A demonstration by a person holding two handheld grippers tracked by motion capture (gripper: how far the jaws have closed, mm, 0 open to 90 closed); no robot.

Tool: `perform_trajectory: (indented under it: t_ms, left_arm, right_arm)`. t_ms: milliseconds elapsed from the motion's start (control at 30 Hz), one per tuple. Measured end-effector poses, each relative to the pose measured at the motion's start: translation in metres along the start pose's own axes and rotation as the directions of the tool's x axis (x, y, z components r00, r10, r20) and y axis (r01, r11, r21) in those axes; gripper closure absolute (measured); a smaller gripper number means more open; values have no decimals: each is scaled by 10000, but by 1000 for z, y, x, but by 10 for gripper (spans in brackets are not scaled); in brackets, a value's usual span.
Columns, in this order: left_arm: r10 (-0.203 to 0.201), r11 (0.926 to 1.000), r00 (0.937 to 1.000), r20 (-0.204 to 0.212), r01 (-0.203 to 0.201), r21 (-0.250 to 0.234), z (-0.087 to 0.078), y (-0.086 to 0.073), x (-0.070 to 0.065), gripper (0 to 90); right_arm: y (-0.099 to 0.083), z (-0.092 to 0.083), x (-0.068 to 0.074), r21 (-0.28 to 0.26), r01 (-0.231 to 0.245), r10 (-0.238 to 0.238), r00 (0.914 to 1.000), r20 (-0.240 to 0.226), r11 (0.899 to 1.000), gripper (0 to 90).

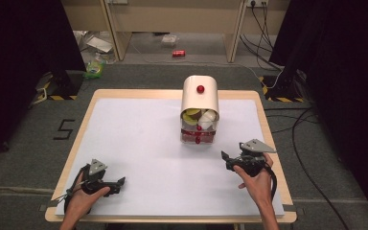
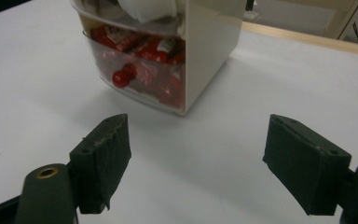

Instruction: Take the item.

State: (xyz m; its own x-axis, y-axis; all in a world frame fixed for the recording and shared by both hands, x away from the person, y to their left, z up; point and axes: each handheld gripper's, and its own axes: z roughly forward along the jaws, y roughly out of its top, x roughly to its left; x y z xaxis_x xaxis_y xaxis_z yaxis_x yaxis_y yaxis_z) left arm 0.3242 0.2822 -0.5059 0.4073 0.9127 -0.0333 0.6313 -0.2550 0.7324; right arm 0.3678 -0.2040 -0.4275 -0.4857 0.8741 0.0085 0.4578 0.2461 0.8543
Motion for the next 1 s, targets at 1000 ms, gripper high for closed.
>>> perform_trajectory:
  t_ms: [1000]
  left_arm:
    - [-10, 10000, 10000, 10, 10, -2, 0, 0, 0, 29]
  right_arm:
    - [58, 8, 24, -1101, 443, -509, 9970, -578, 9929, 265]
